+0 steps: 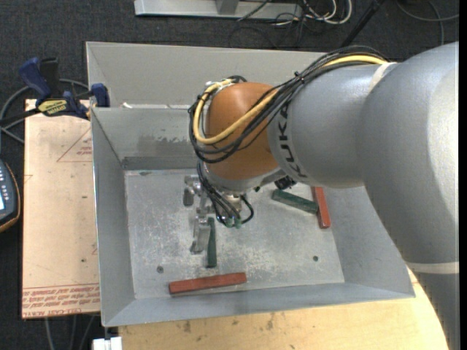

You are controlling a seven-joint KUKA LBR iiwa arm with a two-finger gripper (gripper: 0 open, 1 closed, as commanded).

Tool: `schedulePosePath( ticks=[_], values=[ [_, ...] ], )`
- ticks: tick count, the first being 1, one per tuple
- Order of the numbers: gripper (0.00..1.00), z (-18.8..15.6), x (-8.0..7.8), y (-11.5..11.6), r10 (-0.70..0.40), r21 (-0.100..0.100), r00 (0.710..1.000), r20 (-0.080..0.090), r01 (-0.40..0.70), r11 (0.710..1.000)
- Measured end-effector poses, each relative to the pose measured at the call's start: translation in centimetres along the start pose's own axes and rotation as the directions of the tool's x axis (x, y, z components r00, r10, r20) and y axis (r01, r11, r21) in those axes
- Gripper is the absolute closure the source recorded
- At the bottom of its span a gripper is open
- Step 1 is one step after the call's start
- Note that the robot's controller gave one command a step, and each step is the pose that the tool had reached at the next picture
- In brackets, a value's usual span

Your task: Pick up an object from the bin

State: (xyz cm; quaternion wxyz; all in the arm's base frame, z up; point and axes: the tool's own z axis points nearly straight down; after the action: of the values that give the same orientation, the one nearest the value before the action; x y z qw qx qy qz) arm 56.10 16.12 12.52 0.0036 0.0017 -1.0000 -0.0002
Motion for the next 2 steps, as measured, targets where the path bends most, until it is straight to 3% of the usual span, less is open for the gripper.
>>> schedulePosePath(
  ticks=[1, 2],
  values=[
    [0.00, 5.8, -2.3, -1.4, 0.102, 0.000, 0.995, 0.004, -0.102, 0.995],
    [0.00, 5.4, 1.6, -6.4, 0.109, 0.002, 0.994, 0.004, -0.109, 0.994]
  ],
)
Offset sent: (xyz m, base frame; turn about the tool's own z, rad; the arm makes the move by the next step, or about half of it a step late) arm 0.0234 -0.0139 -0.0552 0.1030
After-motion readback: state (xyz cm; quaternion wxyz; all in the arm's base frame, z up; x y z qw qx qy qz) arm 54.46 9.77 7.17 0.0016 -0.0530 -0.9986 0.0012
